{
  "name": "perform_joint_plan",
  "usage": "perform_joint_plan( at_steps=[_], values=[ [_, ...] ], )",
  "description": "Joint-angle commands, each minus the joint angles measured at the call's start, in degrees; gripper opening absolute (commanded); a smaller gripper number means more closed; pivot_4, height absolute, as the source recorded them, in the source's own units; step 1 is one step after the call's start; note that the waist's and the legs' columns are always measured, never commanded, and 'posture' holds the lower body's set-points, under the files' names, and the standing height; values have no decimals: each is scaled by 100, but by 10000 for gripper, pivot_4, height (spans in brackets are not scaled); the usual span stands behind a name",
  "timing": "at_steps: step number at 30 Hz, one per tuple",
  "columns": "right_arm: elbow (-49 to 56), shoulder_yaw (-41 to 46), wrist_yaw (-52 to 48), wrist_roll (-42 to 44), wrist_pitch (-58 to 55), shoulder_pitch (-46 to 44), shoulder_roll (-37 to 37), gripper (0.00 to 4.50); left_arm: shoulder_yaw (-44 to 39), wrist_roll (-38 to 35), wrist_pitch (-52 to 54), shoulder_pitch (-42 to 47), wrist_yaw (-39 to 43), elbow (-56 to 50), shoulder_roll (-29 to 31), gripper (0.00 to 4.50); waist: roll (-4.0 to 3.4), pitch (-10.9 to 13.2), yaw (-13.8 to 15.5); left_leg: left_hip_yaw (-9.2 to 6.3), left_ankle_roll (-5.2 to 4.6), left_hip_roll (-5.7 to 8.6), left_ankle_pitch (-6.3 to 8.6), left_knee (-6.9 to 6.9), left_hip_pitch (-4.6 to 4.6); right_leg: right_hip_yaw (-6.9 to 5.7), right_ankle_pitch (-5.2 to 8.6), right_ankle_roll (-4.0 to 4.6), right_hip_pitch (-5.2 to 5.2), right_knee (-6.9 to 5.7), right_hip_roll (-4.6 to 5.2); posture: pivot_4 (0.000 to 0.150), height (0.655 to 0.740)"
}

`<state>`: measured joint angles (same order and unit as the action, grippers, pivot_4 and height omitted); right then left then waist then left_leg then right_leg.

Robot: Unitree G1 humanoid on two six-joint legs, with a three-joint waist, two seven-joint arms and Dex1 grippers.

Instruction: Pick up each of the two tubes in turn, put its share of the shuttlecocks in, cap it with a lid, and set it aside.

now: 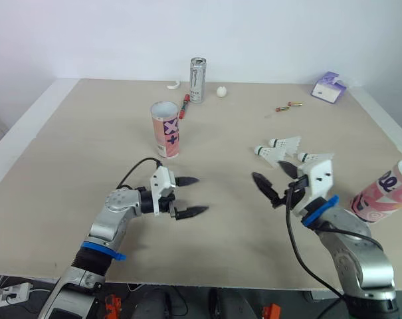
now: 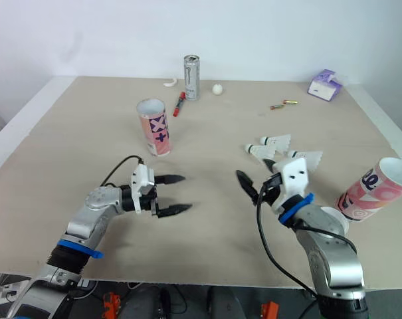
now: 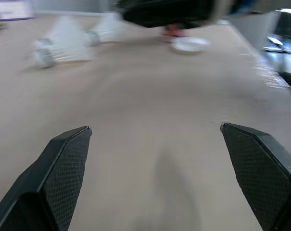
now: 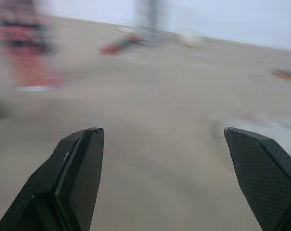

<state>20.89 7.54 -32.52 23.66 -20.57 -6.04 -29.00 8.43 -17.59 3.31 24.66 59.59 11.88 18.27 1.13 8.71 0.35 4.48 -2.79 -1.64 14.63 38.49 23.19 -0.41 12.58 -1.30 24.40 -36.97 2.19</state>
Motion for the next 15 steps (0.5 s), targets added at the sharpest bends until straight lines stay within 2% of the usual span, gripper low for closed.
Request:
perform_joint_plan(
  at_steps=[1, 3, 7, 15],
  values=[
    [-393, -310, -1204, 156, 637, -315, -210, 43146, -329, 131, 56, 50, -699, -10, -65, 45000, 2, 1, 1, 0, 0, 0, 0, 0, 1, 0, 0, 0, 0, 0, 1, 1500, 7400],
    [-758, -492, -1755, 189, 862, -588, -267, 43146, -497, 185, 144, -8, -1135, -40, -91, 45000, 7, 4, 2, 2, 0, 0, 0, 1, 1, 0, -5, 6, 0, 0, 2, 1500, 7400],
    [-1403, -619, -2218, 225, 954, -1122, -215, 43146, -788, 269, 316, -223, -1923, -309, -156, 45000, 9, 5, -10, 5, 0, 0, 0, 3, -1, 2, -12, 9, 0, 0, 3, 1500, 7400],
    [-2208, -790, -2670, 12, 1259, -1825, -139, 43146, -1362, 591, 865, -386, -3713, -436, -343, 45000, 14, 8, 13, 5, 2, 3, -1, 3, 1, -2, -28, 31, -1, -1, 15, 1500, 7400]
  ],
)
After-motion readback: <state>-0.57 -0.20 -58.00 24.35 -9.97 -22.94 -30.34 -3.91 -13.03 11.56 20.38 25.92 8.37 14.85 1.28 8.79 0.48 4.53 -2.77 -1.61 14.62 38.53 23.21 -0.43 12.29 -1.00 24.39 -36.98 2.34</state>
